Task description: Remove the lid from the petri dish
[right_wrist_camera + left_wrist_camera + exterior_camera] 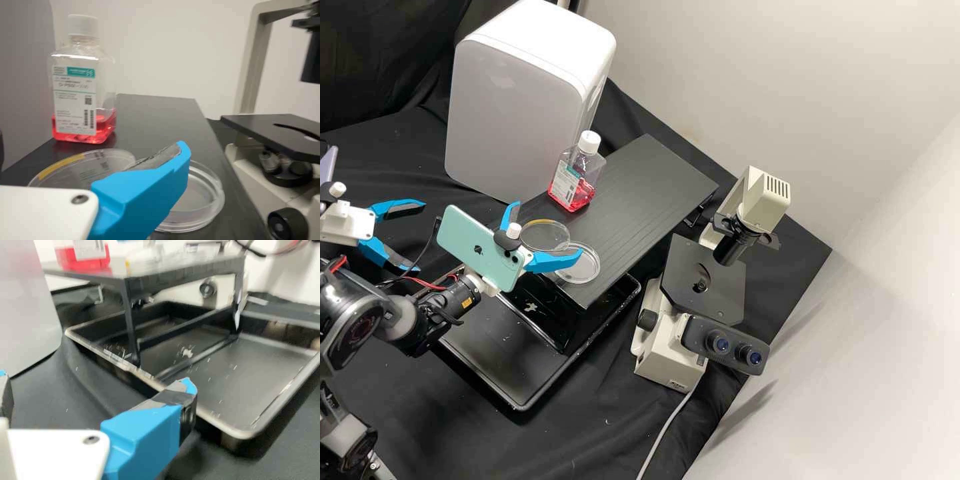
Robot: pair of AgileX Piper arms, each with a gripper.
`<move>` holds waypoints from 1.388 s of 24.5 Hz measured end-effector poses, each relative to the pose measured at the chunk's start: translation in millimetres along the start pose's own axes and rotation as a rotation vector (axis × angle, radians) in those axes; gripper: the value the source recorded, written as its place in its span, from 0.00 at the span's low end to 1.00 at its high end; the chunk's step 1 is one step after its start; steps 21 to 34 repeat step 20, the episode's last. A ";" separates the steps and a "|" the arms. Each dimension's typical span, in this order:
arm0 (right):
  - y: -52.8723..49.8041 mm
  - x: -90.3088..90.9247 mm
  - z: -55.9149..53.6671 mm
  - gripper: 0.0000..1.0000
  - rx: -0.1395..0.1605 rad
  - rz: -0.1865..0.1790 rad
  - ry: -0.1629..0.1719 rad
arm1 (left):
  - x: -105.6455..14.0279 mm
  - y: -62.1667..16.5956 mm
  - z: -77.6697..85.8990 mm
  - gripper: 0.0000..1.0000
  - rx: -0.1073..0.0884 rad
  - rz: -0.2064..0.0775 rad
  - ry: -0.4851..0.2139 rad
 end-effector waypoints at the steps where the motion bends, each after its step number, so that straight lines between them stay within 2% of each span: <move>1: 2.2 -2.0 0.1 1.00 -0.003 0.013 -0.006 | -0.8 3.4 0.4 1.00 -0.008 0.015 -0.003; 4: 9.4 -7.4 -1.7 1.00 0.001 0.057 -0.020 | -2.7 9.2 1.0 1.00 -0.025 0.041 -0.008; 5: 10.5 -9.3 -1.9 1.00 0.003 0.061 -0.020 | -3.9 8.5 0.3 1.00 -0.022 0.037 -0.011; 10: 12.8 -12.5 -2.7 1.00 0.007 0.071 -0.017 | -8.7 12.2 -0.6 1.00 -0.042 0.048 -0.030; 15: 17.1 -17.5 0.0 1.00 0.013 0.080 -0.017 | -9.3 13.7 -0.3 1.00 -0.043 0.055 -0.032; 17: 21.7 -20.9 2.7 1.00 0.049 0.094 -0.019 | -9.3 13.7 -0.3 1.00 -0.043 0.055 -0.032; 20: 26.7 -25.3 5.7 1.00 0.082 0.113 -0.024 | -9.3 13.7 -0.3 1.00 -0.043 0.055 -0.032; 34: 26.7 -25.3 5.7 1.00 0.082 0.113 -0.024 | -9.3 13.7 -0.3 1.00 -0.043 0.055 -0.032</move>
